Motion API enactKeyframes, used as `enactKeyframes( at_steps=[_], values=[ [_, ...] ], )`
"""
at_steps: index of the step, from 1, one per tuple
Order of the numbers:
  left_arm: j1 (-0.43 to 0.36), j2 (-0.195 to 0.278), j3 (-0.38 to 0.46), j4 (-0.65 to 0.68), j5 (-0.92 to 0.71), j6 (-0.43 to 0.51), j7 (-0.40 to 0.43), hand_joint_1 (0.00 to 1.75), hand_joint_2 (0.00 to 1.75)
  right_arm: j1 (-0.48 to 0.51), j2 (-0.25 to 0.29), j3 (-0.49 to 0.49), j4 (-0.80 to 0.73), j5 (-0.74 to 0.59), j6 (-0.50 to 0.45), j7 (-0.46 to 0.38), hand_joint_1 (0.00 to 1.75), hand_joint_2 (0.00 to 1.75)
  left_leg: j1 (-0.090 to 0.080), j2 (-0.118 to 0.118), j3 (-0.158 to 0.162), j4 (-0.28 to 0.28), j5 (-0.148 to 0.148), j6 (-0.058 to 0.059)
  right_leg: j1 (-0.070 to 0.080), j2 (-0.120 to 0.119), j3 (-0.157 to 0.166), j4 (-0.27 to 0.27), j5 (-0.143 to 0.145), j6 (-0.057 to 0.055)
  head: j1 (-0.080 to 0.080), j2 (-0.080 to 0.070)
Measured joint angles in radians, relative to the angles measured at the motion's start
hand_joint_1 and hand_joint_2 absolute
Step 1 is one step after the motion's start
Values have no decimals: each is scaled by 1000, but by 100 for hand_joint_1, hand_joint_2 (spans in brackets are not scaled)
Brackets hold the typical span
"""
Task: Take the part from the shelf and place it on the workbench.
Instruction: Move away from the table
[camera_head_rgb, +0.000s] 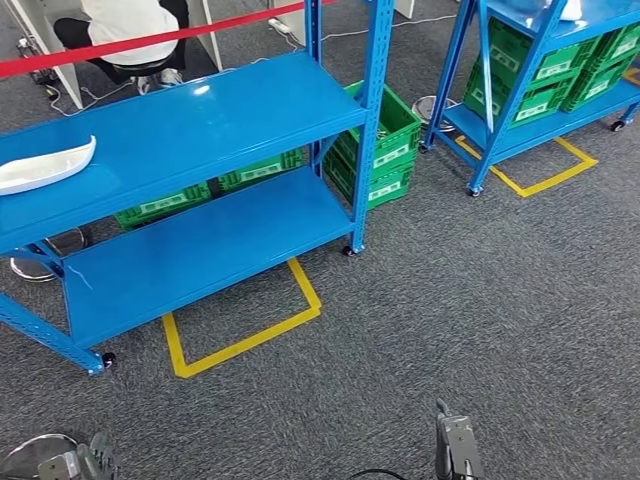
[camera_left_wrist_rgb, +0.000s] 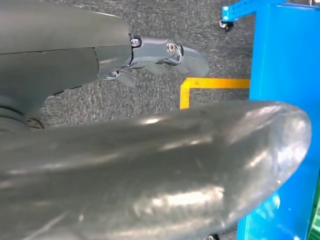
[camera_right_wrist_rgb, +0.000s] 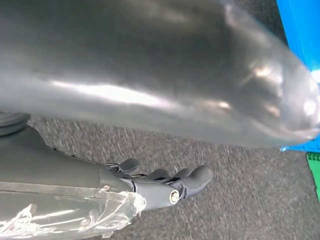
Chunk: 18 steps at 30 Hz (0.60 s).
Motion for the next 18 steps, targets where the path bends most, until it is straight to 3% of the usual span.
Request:
enactKeyframes(
  at_steps=[3, 5, 6, 9, 10, 11, 13, 15, 17, 18],
  values=[
    [2, -1, -1, -6, 0, -1, 0, 0, 0, 1, 3, -3, -1, -1, 3, 1, 0, 0, 0, -3, -3, 4, -1, -16, 4, 7, 1, -2, -4, -35, -3, 0],
    [3, -4, -1, -6, 5, -10, 0, 0, 0, 1, 5, -5, -1, 0, 8, 0, 0, 0, 2, 1, -13, 25, -18, -22, 6, 2, -2, 2, -4, -53, -7, 0],
    [2, -5, -2, -6, 10, -19, 0, 0, 0, 1, 7, -5, -1, 3, 5, -1, 0, 0, 1, 3, -31, 62, -41, -23, 7, -3, -2, 1, -4, -60, -8, 0],
    [2, -8, -9, -6, 10, -30, 0, 0, 0, 2, 18, -10, -1, 12, -23, -3, 0, 0, -6, 6, -127, 250, -125, -19, 15, -23, -3, 1, -7, -72, -11, 0],
    [5, -9, -14, -6, 4, -23, 0, 0, 0, 2, 22, -12, -1, 15, -32, -3, 0, 0, -8, 6, -149, 289, -131, -15, 18, -30, -3, 1, -8, -74, -11, 0],
    [8, -10, -21, -7, -3, -14, 0, 0, 0, 1, 25, -13, 0, 17, -41, -3, 0, 0, -10, 7, -154, 292, -117, -10, 21, -38, -2, 1, -9, -76, -11, 0],
    [10, -13, -36, -10, -7, -1, 0, 0, 0, -1, 28, -15, 0, 20, -51, -3, 0, 0, -18, 23, -112, 199, -50, 3, 25, -54, 2, 1, -11, -76, -11, 0],
    [6, -16, -47, -12, -2, 2, 0, 0, 0, -4, 30, -19, 0, 18, -50, -3, 0, 0, -31, 66, -56, 81, -3, 14, 32, -71, 6, 3, -16, -71, -12, 0],
    [1, -19, -54, -13, -1, 6, 0, 0, 0, -5, 31, -22, 0, 14, -42, -2, 0, 0, -39, 80, -38, 34, 0, 19, 38, -90, 9, 1, -20, -62, -12, 0],
    [2, -21, -58, -13, -3, 11, 0, 0, 0, -6, 31, -23, 0, 13, -37, -2, 0, 0, -38, 69, -39, 30, -1, 21, 39, -102, 11, -2, -22, -58, -12, 0]
  ],
)
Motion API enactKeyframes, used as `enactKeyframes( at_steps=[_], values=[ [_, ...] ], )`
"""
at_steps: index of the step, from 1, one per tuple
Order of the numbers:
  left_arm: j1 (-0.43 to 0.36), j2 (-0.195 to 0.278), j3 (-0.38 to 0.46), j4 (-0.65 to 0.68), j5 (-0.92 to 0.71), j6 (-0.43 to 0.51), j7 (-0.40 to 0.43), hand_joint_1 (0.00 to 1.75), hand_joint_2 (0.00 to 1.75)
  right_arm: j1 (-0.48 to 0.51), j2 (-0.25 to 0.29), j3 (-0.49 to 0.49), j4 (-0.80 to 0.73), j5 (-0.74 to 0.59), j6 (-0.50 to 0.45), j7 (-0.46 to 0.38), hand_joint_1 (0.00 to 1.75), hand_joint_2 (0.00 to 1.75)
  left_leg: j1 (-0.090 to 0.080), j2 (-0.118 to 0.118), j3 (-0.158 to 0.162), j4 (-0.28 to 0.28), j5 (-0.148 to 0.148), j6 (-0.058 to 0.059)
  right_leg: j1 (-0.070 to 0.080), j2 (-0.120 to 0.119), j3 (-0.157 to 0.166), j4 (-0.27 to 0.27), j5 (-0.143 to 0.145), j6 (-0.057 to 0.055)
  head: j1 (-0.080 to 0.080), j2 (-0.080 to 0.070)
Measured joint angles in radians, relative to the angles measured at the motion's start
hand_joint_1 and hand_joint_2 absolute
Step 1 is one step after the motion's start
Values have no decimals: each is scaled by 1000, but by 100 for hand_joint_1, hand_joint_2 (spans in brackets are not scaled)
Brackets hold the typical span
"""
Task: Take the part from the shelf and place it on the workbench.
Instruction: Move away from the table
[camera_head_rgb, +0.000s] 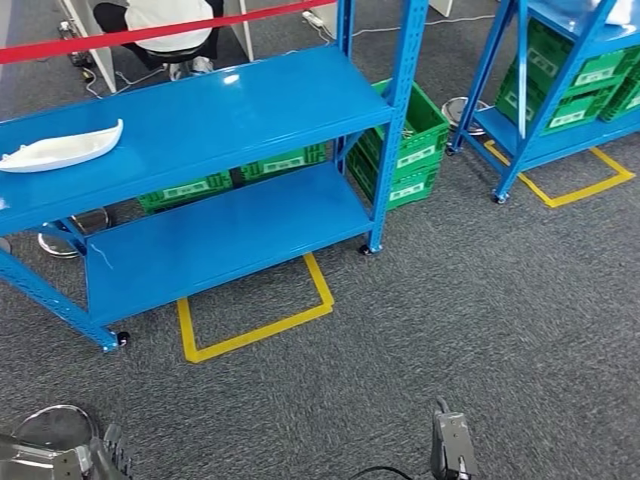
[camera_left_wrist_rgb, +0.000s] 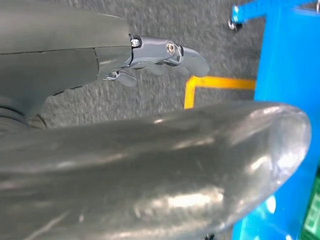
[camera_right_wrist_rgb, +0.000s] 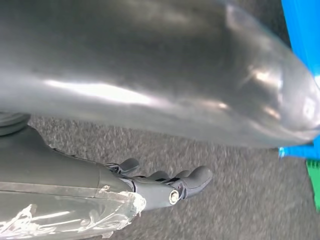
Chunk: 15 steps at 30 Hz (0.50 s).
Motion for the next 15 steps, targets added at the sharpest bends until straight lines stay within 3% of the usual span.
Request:
enactKeyframes(
  at_steps=[1, 3, 5, 6, 7, 8, 10, 12, 14, 15],
  values=[
    [3, -2, -3, 0, -2, 6, 0, 0, 0, -2, 0, -1, 0, -1, 5, 0, 0, 0, 2, -11, 0, -2, 2, 4, -1, -4, 2, 0, -3, 5, 1, 0],
    [8, -3, -11, -1, -6, 15, 0, 0, 0, -7, 0, -4, 0, 0, 11, 0, 0, 0, 8, -33, 2, -6, 5, 13, -4, 23, -13, 42, -32, 17, 4, 0],
    [6, -4, -19, -3, -6, 20, 0, 0, 0, -8, 0, -8, 1, 2, 12, 1, 0, 0, 10, -54, 3, -7, 7, 20, -6, 63, -67, 158, -92, 24, 8, 0],
    [5, -4, -23, -3, -7, 21, 0, 0, 0, -6, 0, -10, 1, 4, 12, 1, 0, 0, 10, -67, 3, -7, 7, 21, -6, 72, -99, 224, -117, 25, 10, 0],
    [6, -5, -26, -3, -7, 23, 0, 0, 0, -5, 0, -12, 2, 6, 12, 1, 0, 0, 10, -79, 4, -7, 7, 22, -6, 77, -124, 268, -127, 25, 10, 0],
    [7, -5, -28, -3, -7, 24, 0, 0, 0, -5, 0, -14, 2, 8, 12, 1, 0, 0, 10, -93, 5, -7, 7, 22, -6, 80, -133, 278, -118, 24, 10, 0],
    [9, -6, -33, -3, -6, 25, 0, 0, 0, -6, 0, -16, 3, 13, 11, 1, 0, 0, 10, -120, 8, -6, 6, 21, -8, 95, -97, 188, -52, 20, 10, 0],
    [9, -6, -41, -4, -7, 25, 0, 0, 0, -7, 0, -18, 4, 17, 10, 1, 0, 0, 10, -146, 8, -4, 5, 15, -15, 146, -37, 58, 2, 16, 10, 0],
    [10, -6, -48, -6, -9, 25, 0, 0, 0, -7, 0, -21, 5, 19, 9, 0, 0, 0, 11, -169, 2, -4, 9, 2, -18, 179, -11, 4, 10, 12, 9, 0],
    [12, -6, -50, -7, -10, 25, 0, 0, 0, -7, 0, -23, 6, 20, 9, 0, 0, 0, 13, -180, -2, -5, 12, -5, -17, 172, -8, -1, 10, 8, 8, 0]
  ],
)
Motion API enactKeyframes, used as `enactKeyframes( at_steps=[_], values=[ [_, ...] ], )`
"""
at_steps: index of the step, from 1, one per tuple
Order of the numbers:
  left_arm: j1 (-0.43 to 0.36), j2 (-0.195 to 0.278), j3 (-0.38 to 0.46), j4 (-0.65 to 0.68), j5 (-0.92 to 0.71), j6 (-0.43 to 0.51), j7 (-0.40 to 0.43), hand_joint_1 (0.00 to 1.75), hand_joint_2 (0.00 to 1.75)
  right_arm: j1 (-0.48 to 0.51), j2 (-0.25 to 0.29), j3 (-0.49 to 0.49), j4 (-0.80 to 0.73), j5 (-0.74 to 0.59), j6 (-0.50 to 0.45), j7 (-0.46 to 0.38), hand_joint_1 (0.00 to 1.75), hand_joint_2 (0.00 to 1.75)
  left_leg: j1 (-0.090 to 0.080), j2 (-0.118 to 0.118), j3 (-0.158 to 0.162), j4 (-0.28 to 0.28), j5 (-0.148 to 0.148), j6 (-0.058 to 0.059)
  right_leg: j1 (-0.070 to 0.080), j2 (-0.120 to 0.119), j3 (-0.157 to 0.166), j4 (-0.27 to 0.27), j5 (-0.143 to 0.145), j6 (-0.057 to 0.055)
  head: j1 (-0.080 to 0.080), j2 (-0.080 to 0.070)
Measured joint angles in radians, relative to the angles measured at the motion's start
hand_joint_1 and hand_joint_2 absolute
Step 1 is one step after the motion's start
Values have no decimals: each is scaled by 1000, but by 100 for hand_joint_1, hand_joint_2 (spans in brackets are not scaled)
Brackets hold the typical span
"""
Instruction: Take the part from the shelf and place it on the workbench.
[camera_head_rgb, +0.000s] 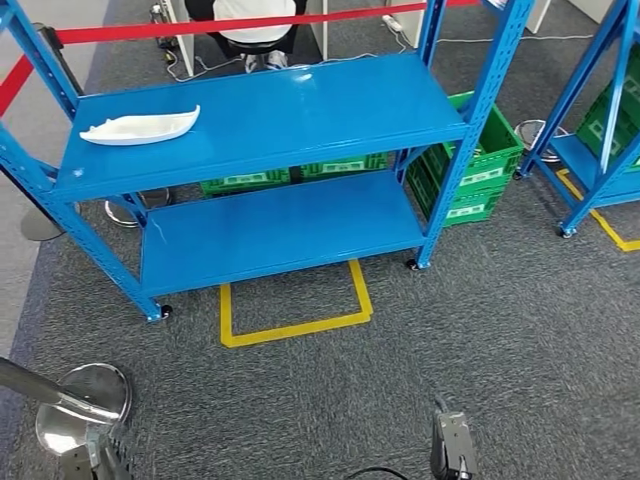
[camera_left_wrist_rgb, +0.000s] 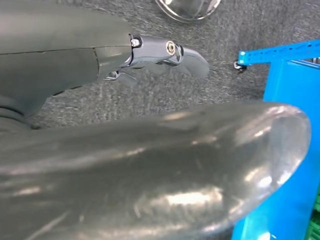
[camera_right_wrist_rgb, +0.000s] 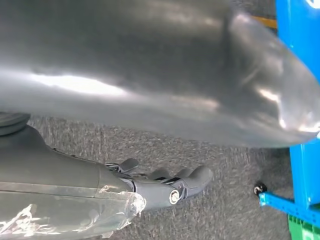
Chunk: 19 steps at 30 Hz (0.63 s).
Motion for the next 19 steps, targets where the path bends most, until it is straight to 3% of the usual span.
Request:
enactKeyframes(
  at_steps=[1, 3, 5, 7, 8, 9, 10, 12, 14, 16, 19],
  values=[
    [3, 1, -1, -1, -1, 0, 0, 0, 0, -1, 0, -1, 0, 1, 0, 0, 0, 0, 2, -5, -2, -2, 2, -6, 0, -11, 0, -2, 2, -6, 0, 0],
    [6, 1, -4, -2, -1, 0, 0, 0, 0, -3, 1, -2, 1, 2, 0, -1, 0, 0, 0, 32, -18, 27, -19, -17, -2, -35, 5, -9, 6, -18, -6, 0],
    [3, -1, -10, -5, -1, -2, 0, 0, 0, -1, 2, -3, 1, 3, 0, -1, 0, 0, -3, 91, -71, 131, -75, -26, -1, -64, 8, -14, 6, -27, -13, 0],
    [2, -2, -18, -8, -1, -5, 0, 0, 0, 3, 2, -3, 1, 4, -1, -1, 0, 0, -2, 113, -134, 250, -118, -31, 1, -95, 9, -14, 1, -30, -15, 0],
    [4, -2, -20, -10, -1, -6, 0, 0, 0, 3, 2, -3, 2, 5, -1, -1, 0, 0, -1, 117, -146, 271, -114, -32, 1, -109, 10, -14, -1, -31, -15, 0],
    [7, -2, -22, -12, 0, -6, 0, 0, 0, 3, 2, -3, 2, 5, -1, -1, 0, 0, 0, 119, -139, 256, -93, -31, 1, -122, 12, -14, -4, -30, -15, 0],
    [8, -2, -23, -14, 0, -6, 0, 0, 0, 3, 2, -4, 2, 6, 0, -2, 0, 0, -1, 125, -111, 205, -61, -29, 1, -133, 16, -14, -7, -27, -15, 0],
    [9, -3, -27, -19, 2, -7, 0, 0, 0, 0, 2, -4, 3, 7, 1, -2, 0, 0, -2, 145, -36, 72, -11, -21, 4, -149, 22, -13, -15, -18, -15, 0],
    [11, -5, -32, -23, 2, -7, 0, 0, 0, -3, 2, -6, 3, 6, 4, -3, 0, 0, -4, 155, 5, -1, -5, -9, 9, -158, 30, -15, -19, -4, -13, 0],
    [16, -6, -37, -25, 3, -7, 0, 0, 0, -5, 2, -7, 3, 4, 9, -3, 0, 0, -4, 148, 12, -11, -12, 4, 9, -161, 42, -14, -17, 10, -11, 0],
    [18, -6, -42, -28, 5, -7, 0, 0, 0, -6, 2, -10, 3, 1, 14, -4, 0, 0, -1, 139, 26, -13, -16, 20, 2, -130, 30, 22, -39, 24, -8, 0]
  ],
)
